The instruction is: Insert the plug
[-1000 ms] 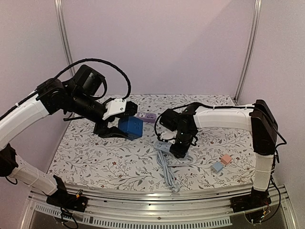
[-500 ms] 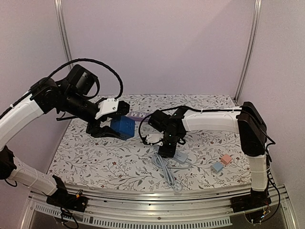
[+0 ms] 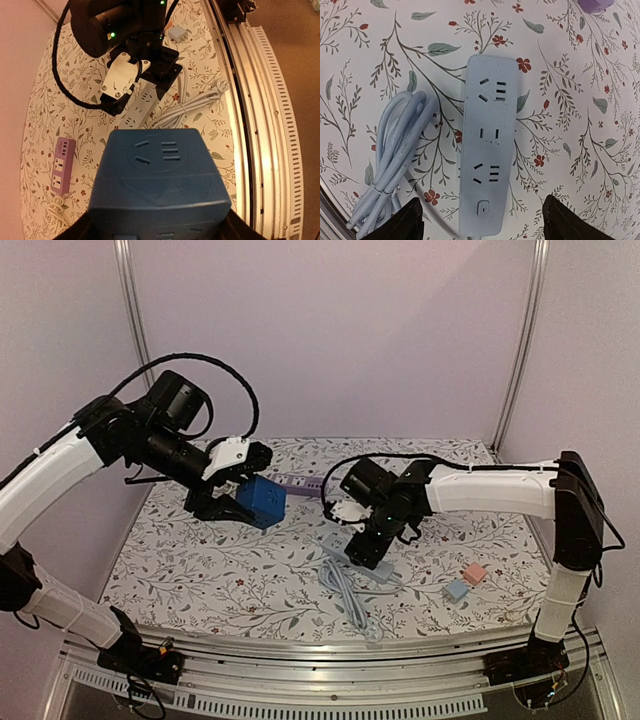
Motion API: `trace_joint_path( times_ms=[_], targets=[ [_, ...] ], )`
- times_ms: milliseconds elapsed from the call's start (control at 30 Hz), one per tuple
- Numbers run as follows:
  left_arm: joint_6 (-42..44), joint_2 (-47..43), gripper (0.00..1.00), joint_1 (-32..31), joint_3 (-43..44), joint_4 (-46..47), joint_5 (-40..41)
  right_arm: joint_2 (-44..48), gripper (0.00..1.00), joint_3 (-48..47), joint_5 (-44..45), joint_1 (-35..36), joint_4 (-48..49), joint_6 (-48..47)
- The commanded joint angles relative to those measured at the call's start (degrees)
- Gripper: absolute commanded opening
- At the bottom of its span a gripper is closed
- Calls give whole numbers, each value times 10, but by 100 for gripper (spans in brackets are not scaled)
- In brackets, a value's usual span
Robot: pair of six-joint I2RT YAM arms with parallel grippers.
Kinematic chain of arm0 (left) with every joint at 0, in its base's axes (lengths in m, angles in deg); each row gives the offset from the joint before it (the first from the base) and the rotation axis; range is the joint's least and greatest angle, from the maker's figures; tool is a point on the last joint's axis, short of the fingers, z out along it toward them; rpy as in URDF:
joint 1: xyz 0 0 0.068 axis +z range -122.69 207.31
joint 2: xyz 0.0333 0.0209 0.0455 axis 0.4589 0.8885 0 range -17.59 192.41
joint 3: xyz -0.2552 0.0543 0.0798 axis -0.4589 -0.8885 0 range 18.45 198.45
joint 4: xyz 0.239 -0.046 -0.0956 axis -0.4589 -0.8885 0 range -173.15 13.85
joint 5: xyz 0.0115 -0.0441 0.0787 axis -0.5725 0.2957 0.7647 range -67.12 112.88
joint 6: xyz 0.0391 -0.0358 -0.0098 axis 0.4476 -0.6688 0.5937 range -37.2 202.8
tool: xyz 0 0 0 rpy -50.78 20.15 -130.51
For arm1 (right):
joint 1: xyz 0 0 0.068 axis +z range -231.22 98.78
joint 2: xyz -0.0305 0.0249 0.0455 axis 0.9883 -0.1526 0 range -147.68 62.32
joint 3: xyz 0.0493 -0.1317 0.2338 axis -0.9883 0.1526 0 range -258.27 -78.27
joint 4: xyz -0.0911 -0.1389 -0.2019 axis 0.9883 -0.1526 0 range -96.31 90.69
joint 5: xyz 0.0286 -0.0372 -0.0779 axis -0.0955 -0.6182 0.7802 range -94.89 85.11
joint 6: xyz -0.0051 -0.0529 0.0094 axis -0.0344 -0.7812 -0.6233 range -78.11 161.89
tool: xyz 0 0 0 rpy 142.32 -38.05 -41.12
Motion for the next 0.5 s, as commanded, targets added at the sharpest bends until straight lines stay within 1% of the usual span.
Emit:
trace_joint_path(
  times_ms=[0, 100, 267, 333, 467],
  targets=[
    [26, 33, 0, 13, 34, 20, -30, -1, 81, 41, 5, -4, 2, 66],
    [24, 46, 0, 14, 48, 23, -35, -15, 81, 42, 1, -4, 3, 72],
    [13, 48, 0, 14, 52, 25, -44, -49, 81, 31, 23, -6, 3, 73],
    [8, 44, 0, 14, 50, 25, -47, -63, 80, 26, 20, -9, 3, 92],
    [-2, 31, 0, 14, 39, 27, -52, -87, 74, 23, 11, -12, 4, 90]
  ],
)
